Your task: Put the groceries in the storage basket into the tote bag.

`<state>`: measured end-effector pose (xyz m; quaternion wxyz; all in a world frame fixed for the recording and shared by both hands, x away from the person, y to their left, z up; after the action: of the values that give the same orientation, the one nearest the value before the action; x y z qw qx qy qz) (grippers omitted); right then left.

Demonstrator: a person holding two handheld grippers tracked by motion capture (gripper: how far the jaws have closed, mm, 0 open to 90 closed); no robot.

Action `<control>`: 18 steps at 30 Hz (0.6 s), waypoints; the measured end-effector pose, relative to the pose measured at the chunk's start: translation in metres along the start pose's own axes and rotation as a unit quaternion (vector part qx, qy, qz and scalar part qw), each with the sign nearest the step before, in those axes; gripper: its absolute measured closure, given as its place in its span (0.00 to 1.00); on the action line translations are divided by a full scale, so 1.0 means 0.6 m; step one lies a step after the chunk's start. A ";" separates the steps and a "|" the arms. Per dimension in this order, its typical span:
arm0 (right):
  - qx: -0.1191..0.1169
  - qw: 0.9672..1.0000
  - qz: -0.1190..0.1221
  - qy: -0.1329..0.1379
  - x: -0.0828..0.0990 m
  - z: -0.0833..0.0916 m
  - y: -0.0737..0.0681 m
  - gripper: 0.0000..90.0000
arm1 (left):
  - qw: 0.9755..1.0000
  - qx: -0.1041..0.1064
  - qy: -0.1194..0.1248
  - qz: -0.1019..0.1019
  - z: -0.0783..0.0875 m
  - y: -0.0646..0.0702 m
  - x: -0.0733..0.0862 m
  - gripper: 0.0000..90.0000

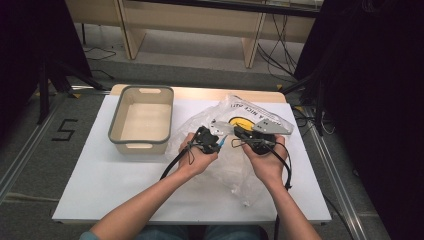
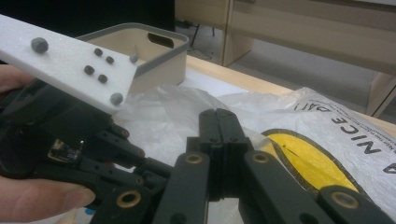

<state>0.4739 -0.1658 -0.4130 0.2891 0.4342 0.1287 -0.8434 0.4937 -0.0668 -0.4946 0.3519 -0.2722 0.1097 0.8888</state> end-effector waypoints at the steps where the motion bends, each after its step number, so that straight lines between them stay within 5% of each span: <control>1: -0.001 1.000 0.000 0.000 0.000 0.000 0.000 1.00 | 1.000 0.000 0.003 -0.001 -0.001 0.000 -0.001 0.91; 11: -0.002 1.000 0.001 -0.002 0.001 -0.002 0.000 1.00 | 0.999 0.003 0.051 -0.004 -0.015 0.003 -0.020 0.91; 18: -0.003 1.000 -0.001 -0.005 0.005 -0.002 0.002 1.00 | 0.996 0.012 0.078 -0.030 -0.022 0.008 -0.025 0.82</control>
<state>0.4742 -0.1673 -0.4164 0.2898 0.4289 0.1299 -0.8457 0.5049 -0.0841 -0.4972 0.3721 -0.3394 0.1393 0.8526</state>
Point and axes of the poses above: each handheld gripper's, and its own axes: z roughly backward along the jaws, x roughly out of its underside, y roughly to its right, the point moved 8 cm from there along -z, roughly forward along the jaws, and after that the axes turned 13 degrees about -y, right-handed, at the moved point
